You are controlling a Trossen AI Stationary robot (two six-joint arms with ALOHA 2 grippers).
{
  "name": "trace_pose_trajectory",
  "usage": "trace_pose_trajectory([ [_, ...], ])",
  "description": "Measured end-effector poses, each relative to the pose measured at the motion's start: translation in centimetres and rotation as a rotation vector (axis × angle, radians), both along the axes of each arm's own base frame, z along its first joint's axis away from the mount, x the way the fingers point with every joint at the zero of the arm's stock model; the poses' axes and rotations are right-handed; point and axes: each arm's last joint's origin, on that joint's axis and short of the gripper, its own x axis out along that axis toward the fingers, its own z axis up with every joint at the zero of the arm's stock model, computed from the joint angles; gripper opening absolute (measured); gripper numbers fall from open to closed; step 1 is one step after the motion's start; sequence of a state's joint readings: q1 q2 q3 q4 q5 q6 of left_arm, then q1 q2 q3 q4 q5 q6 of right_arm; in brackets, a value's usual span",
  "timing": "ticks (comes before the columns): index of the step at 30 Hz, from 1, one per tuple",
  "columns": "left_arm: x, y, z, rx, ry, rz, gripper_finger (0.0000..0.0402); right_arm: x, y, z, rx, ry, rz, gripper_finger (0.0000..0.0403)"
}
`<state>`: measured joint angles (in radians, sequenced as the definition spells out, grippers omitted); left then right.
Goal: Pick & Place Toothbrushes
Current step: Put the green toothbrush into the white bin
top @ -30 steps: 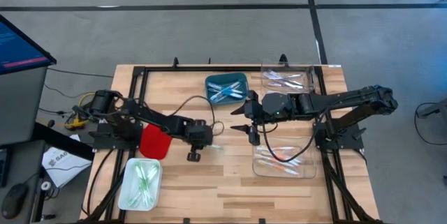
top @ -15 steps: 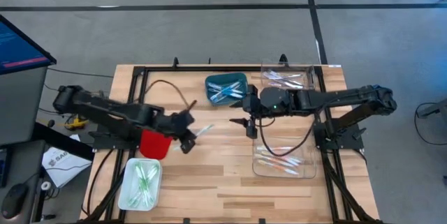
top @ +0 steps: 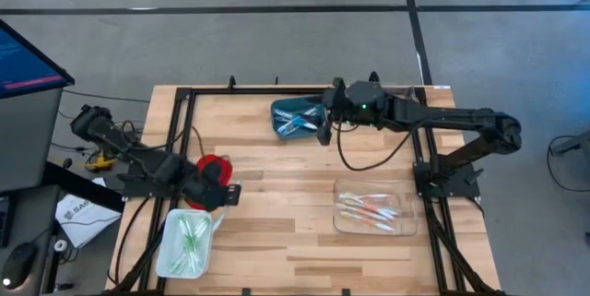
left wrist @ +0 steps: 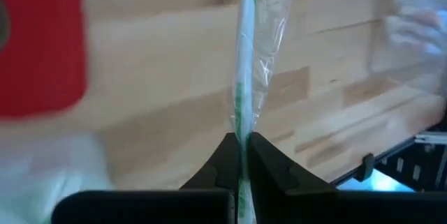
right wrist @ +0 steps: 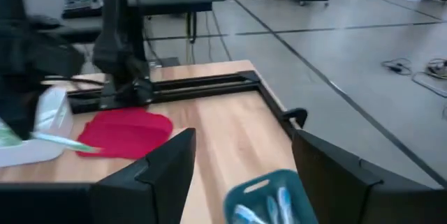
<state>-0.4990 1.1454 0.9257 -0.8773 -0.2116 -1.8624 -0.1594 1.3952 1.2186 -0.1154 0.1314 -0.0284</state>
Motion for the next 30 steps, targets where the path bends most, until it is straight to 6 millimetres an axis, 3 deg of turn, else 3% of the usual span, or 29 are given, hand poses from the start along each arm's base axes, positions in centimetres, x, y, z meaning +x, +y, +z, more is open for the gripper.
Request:
trace_pose_trajectory([
  [6, -2.0, -2.4, 0.3, -0.112, 0.059, 0.145, 0.0004, 0.4, -1.8, 0.8, -0.047, -0.11, -0.047, 0.0233],
  [15, -1.9, -4.6, 5.9, -0.111, 0.32, 0.148, 0.0004, 3.5, -4.8, 0.7, -0.099, -0.406, -0.114, 0.0233],
  [19, -1.6, -5.5, 8.0, -0.079, 0.486, 0.154, 0.0004, 4.3, -5.8, 0.9, -0.087, -0.426, -0.133, 0.0233],
  [26, 0.1, -7.4, 6.2, -0.056, 0.581, 0.146, 0.0004, 4.7, -5.9, 1.3, -0.094, -0.434, -0.13, 0.0233],
  [30, -0.4, -8.0, 5.9, -0.028, 0.595, 0.117, 0.0004, 4.7, -5.8, 1.2, -0.095, -0.424, -0.128, 0.0233],
])
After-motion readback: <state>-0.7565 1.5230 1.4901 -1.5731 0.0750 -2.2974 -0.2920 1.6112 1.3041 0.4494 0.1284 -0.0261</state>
